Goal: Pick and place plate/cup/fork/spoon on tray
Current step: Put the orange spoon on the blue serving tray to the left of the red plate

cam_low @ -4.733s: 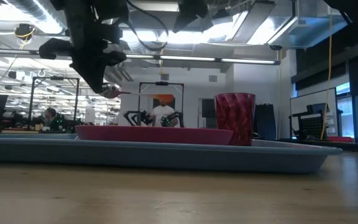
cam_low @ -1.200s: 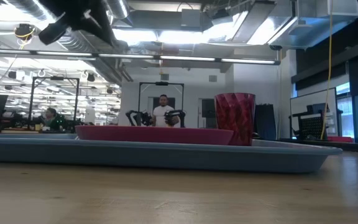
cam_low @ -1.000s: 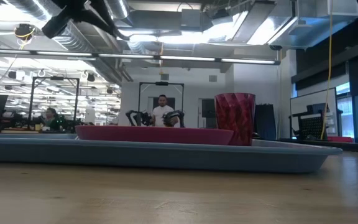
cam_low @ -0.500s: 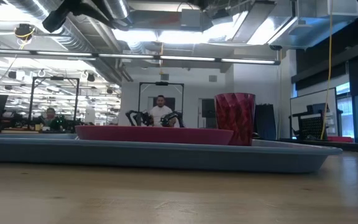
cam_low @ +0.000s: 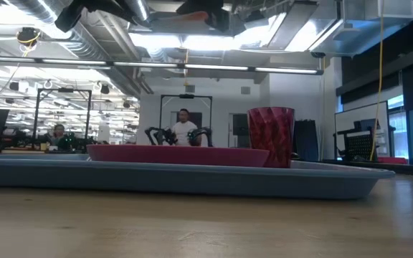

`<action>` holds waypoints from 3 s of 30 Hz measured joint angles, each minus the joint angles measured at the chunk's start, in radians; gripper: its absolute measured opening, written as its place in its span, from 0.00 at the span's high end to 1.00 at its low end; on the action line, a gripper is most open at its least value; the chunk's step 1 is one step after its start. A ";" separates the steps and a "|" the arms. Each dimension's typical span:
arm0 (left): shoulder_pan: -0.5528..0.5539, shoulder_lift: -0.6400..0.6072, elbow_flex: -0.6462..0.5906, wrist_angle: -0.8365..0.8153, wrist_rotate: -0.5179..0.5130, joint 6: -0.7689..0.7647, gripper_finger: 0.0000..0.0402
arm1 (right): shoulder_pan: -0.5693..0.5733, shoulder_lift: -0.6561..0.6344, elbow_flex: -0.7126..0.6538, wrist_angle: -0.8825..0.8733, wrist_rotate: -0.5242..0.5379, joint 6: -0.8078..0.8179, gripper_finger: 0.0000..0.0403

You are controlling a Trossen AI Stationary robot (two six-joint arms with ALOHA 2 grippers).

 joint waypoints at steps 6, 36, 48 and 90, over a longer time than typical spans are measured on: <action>-0.001 0.000 0.000 0.017 0.000 0.001 1.00 | -0.008 -0.001 0.000 0.006 -0.002 0.002 0.73; 0.000 0.001 -0.002 0.106 0.016 0.103 1.00 | -0.021 0.000 -0.093 0.140 -0.080 0.047 0.73; 0.000 0.001 -0.001 0.135 0.028 0.101 1.00 | -0.021 0.005 -0.093 0.183 -0.123 0.054 0.80; 0.007 -0.030 -0.001 0.206 0.043 0.006 0.89 | -0.008 0.006 -0.091 0.186 -0.032 -0.056 0.97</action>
